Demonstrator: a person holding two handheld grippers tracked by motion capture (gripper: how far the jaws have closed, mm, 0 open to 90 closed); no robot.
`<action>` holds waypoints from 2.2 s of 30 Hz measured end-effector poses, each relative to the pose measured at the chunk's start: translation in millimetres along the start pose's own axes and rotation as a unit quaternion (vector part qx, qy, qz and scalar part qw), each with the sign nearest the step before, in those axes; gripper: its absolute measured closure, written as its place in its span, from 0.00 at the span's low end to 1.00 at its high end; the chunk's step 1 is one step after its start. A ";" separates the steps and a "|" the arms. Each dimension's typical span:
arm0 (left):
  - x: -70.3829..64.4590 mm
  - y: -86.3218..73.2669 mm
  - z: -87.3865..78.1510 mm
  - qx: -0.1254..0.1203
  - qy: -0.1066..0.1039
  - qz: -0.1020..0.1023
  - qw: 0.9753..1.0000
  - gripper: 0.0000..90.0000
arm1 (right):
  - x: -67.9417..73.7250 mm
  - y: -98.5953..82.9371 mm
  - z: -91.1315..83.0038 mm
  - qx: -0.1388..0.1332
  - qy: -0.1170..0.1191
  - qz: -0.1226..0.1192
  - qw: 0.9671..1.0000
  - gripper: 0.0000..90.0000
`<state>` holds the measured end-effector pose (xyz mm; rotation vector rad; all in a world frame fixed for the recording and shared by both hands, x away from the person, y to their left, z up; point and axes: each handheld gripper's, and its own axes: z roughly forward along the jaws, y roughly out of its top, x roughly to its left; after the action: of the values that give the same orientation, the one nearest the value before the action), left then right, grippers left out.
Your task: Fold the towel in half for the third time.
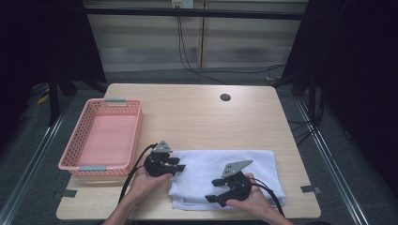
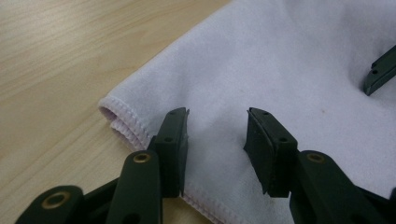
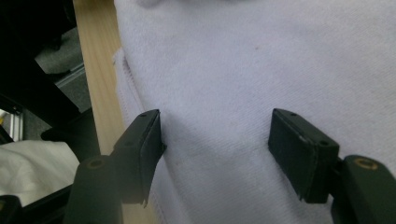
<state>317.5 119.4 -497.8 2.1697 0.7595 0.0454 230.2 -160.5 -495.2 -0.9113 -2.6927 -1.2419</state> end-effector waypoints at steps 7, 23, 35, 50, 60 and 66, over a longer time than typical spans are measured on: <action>-8.5 -1.8 3.3 -0.005 -0.002 0.003 1.000 0.65 | 3.5 -6.5 -4.4 0.010 -0.021 -0.040 0.999 0.43; -5.4 25.9 3.5 -0.031 -0.001 -0.019 0.999 0.54 | 13.7 6.8 -6.0 0.006 0.023 -0.018 1.000 0.39; 11.5 29.0 0.9 -0.041 0.013 -0.040 0.998 0.52 | 39.6 31.9 48.8 0.015 0.046 -0.062 0.997 0.32; 20.7 26.4 -5.0 -0.052 0.028 -0.072 0.996 0.49 | 53.0 13.5 51.3 -0.024 -0.011 -0.135 0.990 0.36; 24.1 24.3 1.8 -0.040 0.029 -0.079 0.996 0.47 | 48.9 14.9 47.8 -0.026 -0.049 -0.133 0.990 0.71; 28.0 20.5 11.8 -0.012 0.045 -0.066 0.997 0.42 | 43.8 17.8 46.7 -0.024 -0.040 -0.110 0.993 0.76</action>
<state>354.0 116.2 -497.0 2.1010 0.9484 0.0849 212.7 -96.9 -503.0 -0.6972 -2.9047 -1.3424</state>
